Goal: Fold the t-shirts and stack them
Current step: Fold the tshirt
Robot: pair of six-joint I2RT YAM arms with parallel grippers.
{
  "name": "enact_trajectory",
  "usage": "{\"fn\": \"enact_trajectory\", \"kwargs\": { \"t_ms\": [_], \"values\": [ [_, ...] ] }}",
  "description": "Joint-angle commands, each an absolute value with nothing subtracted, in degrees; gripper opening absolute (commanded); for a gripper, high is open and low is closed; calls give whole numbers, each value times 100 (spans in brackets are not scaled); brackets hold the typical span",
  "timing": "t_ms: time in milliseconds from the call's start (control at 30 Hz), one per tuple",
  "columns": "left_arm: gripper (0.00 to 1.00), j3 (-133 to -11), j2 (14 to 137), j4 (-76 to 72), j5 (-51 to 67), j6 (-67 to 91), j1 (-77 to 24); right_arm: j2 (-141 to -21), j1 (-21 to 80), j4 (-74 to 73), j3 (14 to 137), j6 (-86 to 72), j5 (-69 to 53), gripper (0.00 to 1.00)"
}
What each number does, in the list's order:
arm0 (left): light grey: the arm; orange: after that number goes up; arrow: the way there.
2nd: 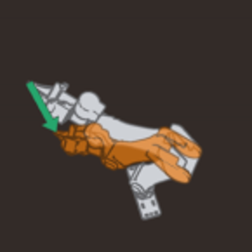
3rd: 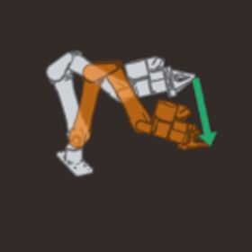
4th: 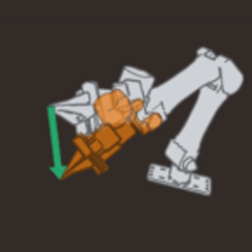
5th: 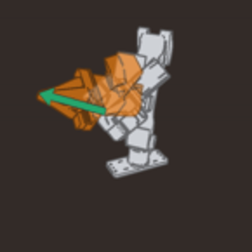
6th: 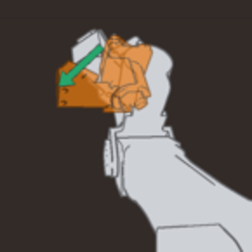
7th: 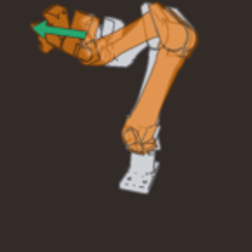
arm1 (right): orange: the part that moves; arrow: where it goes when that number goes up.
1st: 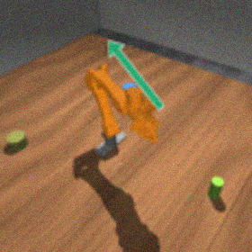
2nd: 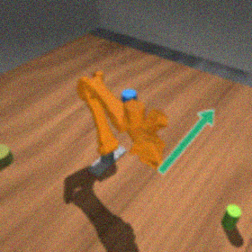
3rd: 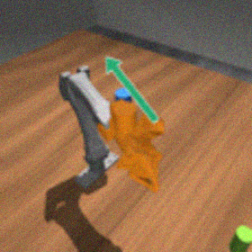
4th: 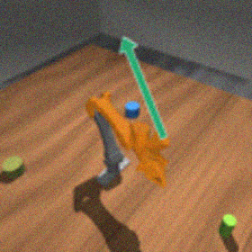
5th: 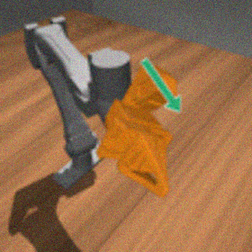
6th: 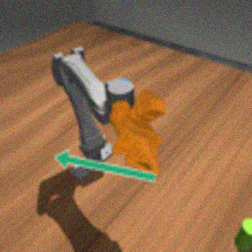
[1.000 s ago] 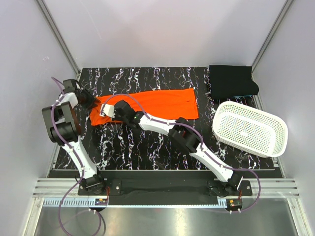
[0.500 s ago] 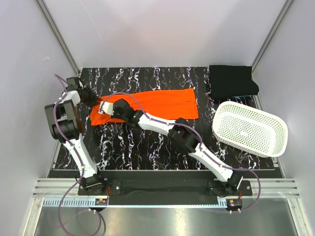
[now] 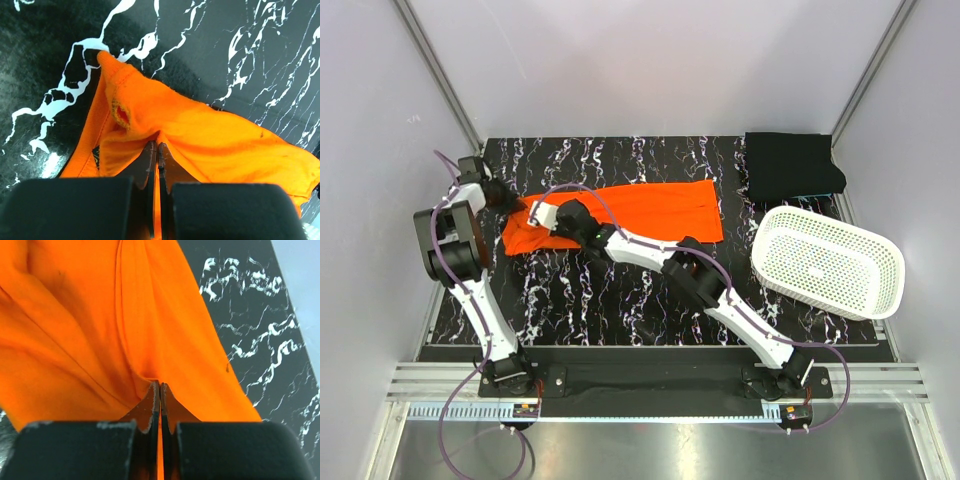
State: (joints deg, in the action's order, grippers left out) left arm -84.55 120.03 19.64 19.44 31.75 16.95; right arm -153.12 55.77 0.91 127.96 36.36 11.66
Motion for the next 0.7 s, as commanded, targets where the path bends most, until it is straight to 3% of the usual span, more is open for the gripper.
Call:
{"fn": "enact_trajectory", "kwargs": {
  "t_ms": [0, 667],
  "values": [
    [0, -8815, 11857, 1679, 2012, 3147, 1609, -14933, 5546, 763, 12481, 3463, 1371, 0],
    [0, -9378, 12339, 502, 3225, 3498, 1398, -14353, 5405, 2118, 11338, 2795, 2056, 0]
  ]
}}
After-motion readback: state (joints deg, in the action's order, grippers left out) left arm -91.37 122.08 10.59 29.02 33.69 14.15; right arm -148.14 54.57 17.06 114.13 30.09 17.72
